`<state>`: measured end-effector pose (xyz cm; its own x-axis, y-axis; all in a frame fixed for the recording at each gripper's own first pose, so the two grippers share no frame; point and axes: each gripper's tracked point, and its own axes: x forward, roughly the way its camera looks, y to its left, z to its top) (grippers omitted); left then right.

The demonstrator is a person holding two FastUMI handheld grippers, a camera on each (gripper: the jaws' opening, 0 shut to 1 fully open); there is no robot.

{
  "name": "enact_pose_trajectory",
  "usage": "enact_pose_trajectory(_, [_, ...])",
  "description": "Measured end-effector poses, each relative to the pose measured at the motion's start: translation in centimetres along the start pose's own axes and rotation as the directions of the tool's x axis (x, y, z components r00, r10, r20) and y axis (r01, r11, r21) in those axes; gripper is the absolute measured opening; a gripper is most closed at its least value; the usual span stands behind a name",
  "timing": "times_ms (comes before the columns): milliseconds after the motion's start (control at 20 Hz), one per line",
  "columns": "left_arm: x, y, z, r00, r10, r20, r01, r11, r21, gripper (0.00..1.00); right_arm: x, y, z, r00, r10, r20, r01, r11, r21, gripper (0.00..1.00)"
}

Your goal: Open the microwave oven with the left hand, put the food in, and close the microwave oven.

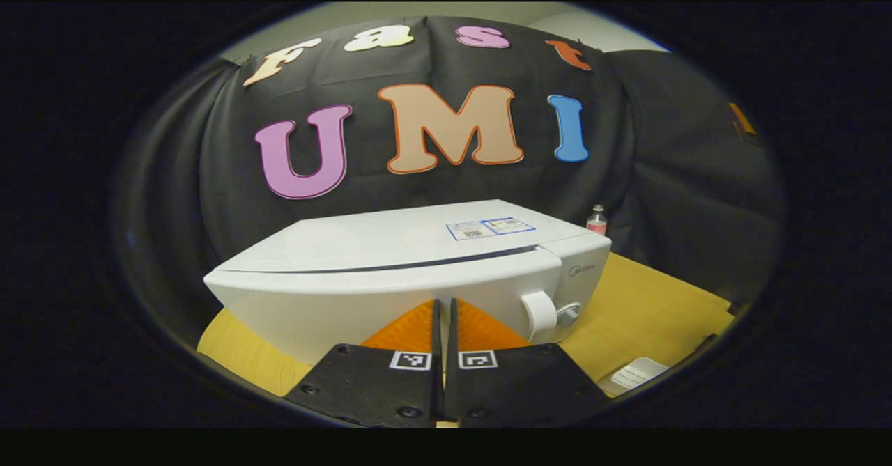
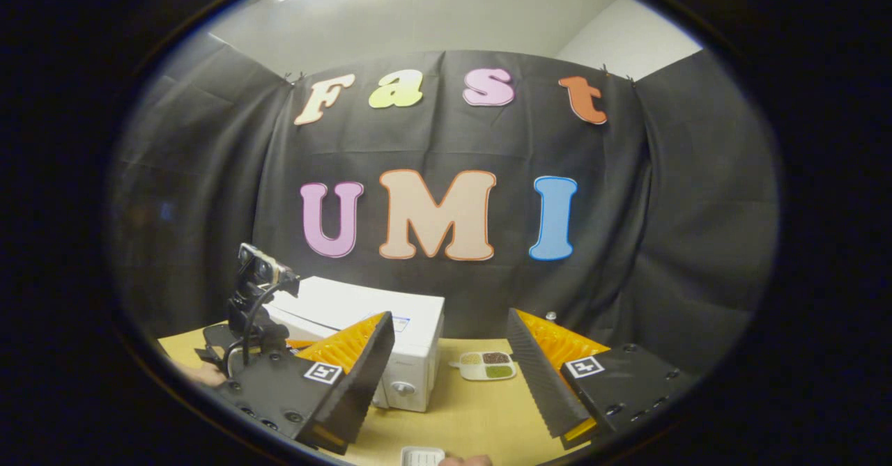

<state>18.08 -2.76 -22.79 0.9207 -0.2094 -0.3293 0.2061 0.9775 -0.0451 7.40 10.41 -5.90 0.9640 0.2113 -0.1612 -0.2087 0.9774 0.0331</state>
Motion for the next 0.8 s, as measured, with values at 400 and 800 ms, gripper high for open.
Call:
enact_pose_trajectory(400, [1.1, -0.5, 0.2, 1.0, 0.01, -0.004, -0.01, 1.0, -0.009, 0.0, 0.0, 0.1, -0.6, 1.0, 0.002, -0.01, -0.002, 1.0, 0.005, 1.0])
enact_pose_trajectory(800, [-2.8, 1.4, 2.9, 0.998, 0.024, 0.061, -0.024, 1.0, 0.0, 0.0, -1.3, 0.4, -1.5, 1.0, -0.01, -0.022, 0.01, 1.0, 0.005, 0.99])
